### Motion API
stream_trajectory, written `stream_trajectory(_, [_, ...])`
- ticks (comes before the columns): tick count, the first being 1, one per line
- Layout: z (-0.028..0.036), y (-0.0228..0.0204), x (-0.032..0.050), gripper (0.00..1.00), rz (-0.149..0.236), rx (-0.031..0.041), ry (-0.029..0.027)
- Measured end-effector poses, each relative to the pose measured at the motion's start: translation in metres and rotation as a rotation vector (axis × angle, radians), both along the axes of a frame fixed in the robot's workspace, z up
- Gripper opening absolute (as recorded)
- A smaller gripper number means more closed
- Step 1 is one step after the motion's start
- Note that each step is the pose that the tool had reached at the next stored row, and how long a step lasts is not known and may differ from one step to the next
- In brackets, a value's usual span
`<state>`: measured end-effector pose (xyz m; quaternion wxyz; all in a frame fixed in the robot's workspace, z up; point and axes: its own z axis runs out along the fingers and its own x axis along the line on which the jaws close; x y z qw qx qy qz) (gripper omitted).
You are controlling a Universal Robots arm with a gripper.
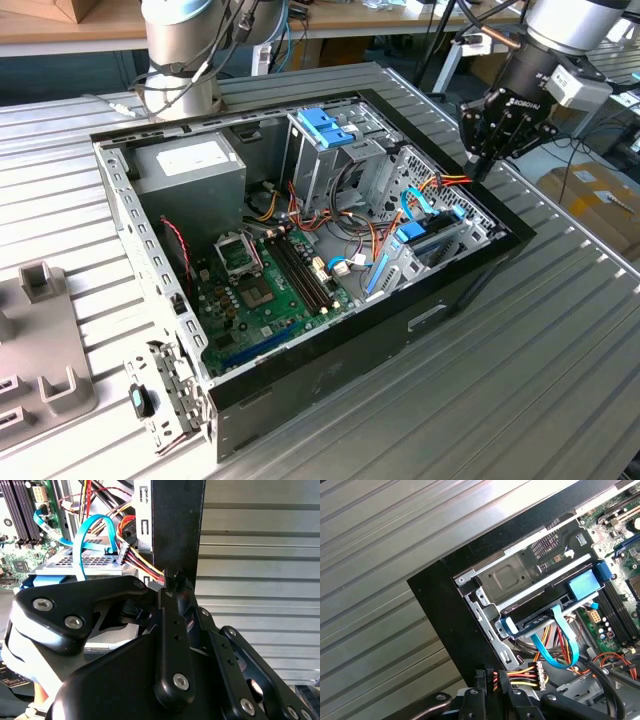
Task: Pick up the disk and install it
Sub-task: 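Insert the second disk wire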
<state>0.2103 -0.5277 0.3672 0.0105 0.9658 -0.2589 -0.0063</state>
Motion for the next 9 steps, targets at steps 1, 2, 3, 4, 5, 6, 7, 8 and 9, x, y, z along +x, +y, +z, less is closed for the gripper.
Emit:
stream_trajectory(1, [0.0001,0.0001,0.0007,0.24,0.0,-0.0002,0.0])
stream_trajectory(2, [0.0,0.0001,0.0015,0.24,0.0,-0.0001,0.0])
stream_trajectory(3, [0.0001,0.0001,0.0016,0.24,0.0,-0.0002,0.0])
stream_trajectory(4, [0.0001,0.0001,0.0016,0.24,0.0,-0.0002,0.0])
stream_trajectory(5, [0.0001,0.0,0.0017,0.24,0.0,-0.0002,0.0])
stream_trajectory(6, [0.0,0.0001,0.0017,0.24,0.0,-0.0001,0.0])
stream_trajectory(7, [0.0,0.0001,0.0017,0.24,0.0,-0.0001,0.0])
stream_trajectory(8, [0.0001,0.0001,0.0018,0.24,0.0,-0.0002,0.0])
stream_trajectory(9, [0.0001,0.0,0.0018,0.24,0.0,-0.0002,0.0])
